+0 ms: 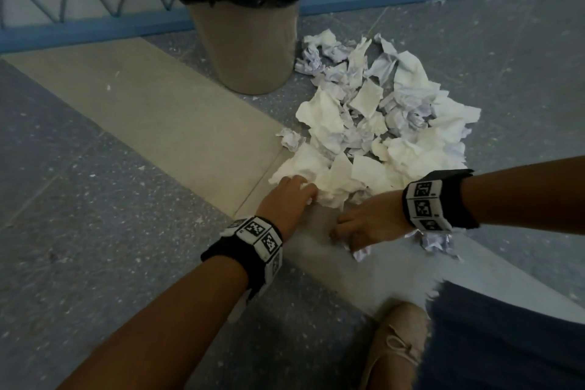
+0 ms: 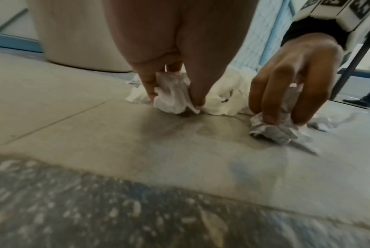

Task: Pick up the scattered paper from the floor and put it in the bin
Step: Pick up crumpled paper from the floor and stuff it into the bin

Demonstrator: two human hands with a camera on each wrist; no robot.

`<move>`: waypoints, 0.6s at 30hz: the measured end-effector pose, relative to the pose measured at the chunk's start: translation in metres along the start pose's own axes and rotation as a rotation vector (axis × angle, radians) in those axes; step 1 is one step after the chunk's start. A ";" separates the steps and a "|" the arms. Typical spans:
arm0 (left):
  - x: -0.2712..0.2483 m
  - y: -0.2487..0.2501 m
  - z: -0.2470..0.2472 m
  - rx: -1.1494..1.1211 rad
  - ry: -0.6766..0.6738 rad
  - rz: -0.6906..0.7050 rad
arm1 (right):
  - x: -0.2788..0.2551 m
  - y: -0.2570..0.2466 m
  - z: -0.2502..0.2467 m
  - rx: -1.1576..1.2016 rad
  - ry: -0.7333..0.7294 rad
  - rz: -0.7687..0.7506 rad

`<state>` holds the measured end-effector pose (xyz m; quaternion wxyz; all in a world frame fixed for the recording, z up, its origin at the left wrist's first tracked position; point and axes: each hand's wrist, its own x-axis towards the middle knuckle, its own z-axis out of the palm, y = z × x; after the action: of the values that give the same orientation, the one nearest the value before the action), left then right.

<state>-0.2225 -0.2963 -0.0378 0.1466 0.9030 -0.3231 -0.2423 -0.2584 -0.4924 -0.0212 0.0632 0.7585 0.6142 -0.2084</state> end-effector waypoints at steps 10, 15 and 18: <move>0.016 -0.018 -0.032 -0.350 0.233 -0.158 | 0.012 0.032 -0.026 0.320 0.534 0.548; 0.042 -0.003 -0.027 -0.034 0.090 -0.158 | 0.012 0.049 -0.025 0.201 0.347 0.845; 0.058 0.000 -0.028 0.099 -0.086 -0.143 | 0.009 0.053 -0.019 0.368 0.071 0.898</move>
<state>-0.1682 -0.3314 -0.0339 0.0702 0.9186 -0.2754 -0.2745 -0.2017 -0.4897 -0.0161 -0.0093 0.9538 0.1807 -0.2396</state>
